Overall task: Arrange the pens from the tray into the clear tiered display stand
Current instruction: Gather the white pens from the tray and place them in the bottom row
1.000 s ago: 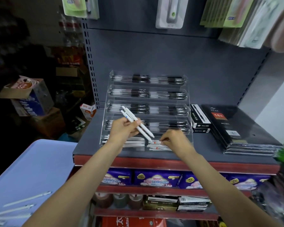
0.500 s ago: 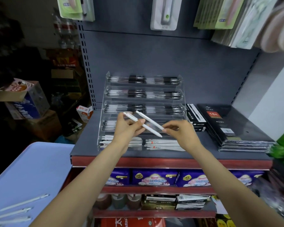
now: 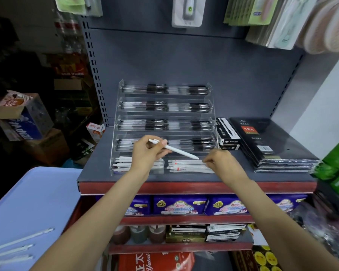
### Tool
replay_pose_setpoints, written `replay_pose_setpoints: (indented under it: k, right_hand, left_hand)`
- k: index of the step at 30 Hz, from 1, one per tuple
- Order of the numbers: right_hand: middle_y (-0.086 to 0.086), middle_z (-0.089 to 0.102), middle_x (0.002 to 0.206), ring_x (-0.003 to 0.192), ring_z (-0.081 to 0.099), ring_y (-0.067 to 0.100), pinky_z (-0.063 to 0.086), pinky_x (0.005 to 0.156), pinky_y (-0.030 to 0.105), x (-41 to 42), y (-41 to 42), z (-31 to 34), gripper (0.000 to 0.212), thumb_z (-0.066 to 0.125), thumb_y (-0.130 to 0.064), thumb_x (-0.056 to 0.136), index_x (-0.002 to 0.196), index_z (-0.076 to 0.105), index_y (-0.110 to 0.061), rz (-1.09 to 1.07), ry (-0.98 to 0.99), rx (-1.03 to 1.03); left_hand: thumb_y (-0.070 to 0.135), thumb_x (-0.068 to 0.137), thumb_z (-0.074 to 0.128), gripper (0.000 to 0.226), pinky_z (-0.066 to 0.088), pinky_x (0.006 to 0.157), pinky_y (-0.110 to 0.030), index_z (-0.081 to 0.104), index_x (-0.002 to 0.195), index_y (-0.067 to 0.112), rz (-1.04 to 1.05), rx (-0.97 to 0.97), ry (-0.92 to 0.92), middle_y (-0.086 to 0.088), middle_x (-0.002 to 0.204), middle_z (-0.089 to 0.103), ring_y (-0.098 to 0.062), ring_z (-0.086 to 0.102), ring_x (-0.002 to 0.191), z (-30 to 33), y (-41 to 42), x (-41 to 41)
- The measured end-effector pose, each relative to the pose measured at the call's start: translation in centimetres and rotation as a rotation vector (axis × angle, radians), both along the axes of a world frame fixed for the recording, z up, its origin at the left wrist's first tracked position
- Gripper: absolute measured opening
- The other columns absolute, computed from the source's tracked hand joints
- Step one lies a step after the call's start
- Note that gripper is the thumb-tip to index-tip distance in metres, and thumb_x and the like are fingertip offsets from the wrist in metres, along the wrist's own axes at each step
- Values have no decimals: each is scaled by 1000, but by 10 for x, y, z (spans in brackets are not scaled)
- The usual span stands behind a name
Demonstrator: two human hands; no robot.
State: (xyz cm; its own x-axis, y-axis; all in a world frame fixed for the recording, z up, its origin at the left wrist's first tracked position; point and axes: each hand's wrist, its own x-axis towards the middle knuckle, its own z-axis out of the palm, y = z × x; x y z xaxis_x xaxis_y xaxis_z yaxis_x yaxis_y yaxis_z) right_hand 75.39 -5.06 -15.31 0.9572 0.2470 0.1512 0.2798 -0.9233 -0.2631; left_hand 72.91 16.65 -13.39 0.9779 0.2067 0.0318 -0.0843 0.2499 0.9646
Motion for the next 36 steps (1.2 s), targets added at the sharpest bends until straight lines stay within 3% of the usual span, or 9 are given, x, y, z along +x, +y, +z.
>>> replay_pose_setpoints:
  k: [5,7,10,15,19,27,31,35,36]
  right_hand:
    - [-6,64,93,83,59,6,41,71,2,-13,-4,13,22,66,-16,86,108,69,-15,-45,4,493]
    - [-10,65,88,78,58,-1,42,70,3,-17,-2,17,21,67,-18,85,106,70,-17,16,79,597]
    - [-7,68,84,73,57,1,45,74,18,-16,-2,17,16,68,-14,84,99,73,-15,42,63,565]
    - [6,69,104,96,63,17,45,85,22,-8,-8,6,17,68,-12,84,100,74,-7,14,-45,312]
    - [7,64,111,107,58,21,48,89,33,-8,-4,-1,20,63,-15,89,106,72,-10,23,-22,114]
    - [4,64,117,109,60,24,51,88,37,-3,0,-3,28,54,-7,93,114,68,-19,49,-3,-73]
    - [6,64,112,100,62,28,53,76,35,0,2,-7,35,56,8,85,105,70,-17,27,-27,-113]
    - [10,62,101,89,62,33,53,71,37,1,6,-6,23,55,8,81,83,69,-10,9,-4,-108]
    - [12,61,103,92,62,34,54,74,39,0,8,-5,20,54,5,84,89,69,-7,0,-5,-97]
  left_hand:
    - [-5,83,62,10,55,61,-15,58,77,2,-50,14,31,-13,80,62,-15,70,67,-7,-17,0]
    - [-6,82,63,12,55,60,-15,56,76,2,-61,13,23,-13,78,62,-14,70,66,-8,-28,2]
    - [-1,80,67,12,58,64,-20,57,76,2,-63,88,1,-12,78,63,-15,71,65,-11,-38,6]
    - [12,84,68,4,48,76,-21,68,87,15,-93,1028,-156,4,83,67,-5,59,73,-21,-26,5]
    - [18,92,57,19,46,88,-30,68,107,17,-148,1384,-219,0,105,66,-17,60,99,-22,-17,1]
    - [17,94,55,22,47,90,-32,67,111,15,-291,1451,-223,-2,109,64,-19,61,97,-15,-8,6]
    - [14,93,56,21,47,90,-29,67,111,13,-335,1453,-217,-3,111,63,-18,60,100,-12,-9,9]
    - [12,91,57,23,47,90,-30,65,113,13,-351,1468,-173,-6,116,63,-20,60,103,-12,-9,15]
    - [14,90,59,24,47,90,-31,64,114,13,-351,1476,-160,-6,117,62,-21,60,104,-12,-10,16]
